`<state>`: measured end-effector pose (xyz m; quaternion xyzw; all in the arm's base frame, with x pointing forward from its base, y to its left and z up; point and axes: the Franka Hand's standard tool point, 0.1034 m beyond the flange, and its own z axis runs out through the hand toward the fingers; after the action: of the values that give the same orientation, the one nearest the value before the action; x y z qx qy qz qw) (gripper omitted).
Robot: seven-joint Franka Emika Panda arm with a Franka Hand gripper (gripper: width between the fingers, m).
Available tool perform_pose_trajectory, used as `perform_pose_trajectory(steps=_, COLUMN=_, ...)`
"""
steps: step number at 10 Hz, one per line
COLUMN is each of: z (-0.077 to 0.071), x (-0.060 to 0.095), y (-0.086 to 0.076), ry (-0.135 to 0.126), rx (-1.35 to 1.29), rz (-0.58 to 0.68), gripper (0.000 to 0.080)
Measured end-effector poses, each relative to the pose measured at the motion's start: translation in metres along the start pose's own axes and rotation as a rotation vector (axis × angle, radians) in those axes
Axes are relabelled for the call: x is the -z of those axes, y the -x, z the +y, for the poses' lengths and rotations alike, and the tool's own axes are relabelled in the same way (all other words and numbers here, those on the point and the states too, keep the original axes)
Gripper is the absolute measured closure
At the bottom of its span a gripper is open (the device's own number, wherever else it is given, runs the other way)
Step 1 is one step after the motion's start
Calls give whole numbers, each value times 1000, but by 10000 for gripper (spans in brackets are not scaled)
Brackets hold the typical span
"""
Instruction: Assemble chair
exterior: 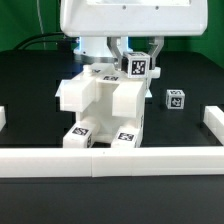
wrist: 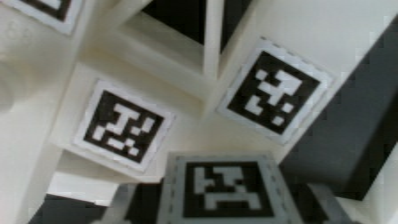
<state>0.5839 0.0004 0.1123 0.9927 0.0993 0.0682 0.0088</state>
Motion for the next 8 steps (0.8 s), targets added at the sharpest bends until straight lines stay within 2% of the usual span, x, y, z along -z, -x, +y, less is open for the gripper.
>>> perform_pose_trajectory(steps=3, z=0, x=0, y=0, ry=-1, rx=-58, rz=0, gripper=532)
perform_pose_trajectory(steps=8, z=3, x=-1, y=2, ry=-17, rx=-488, rz=1, gripper=532)
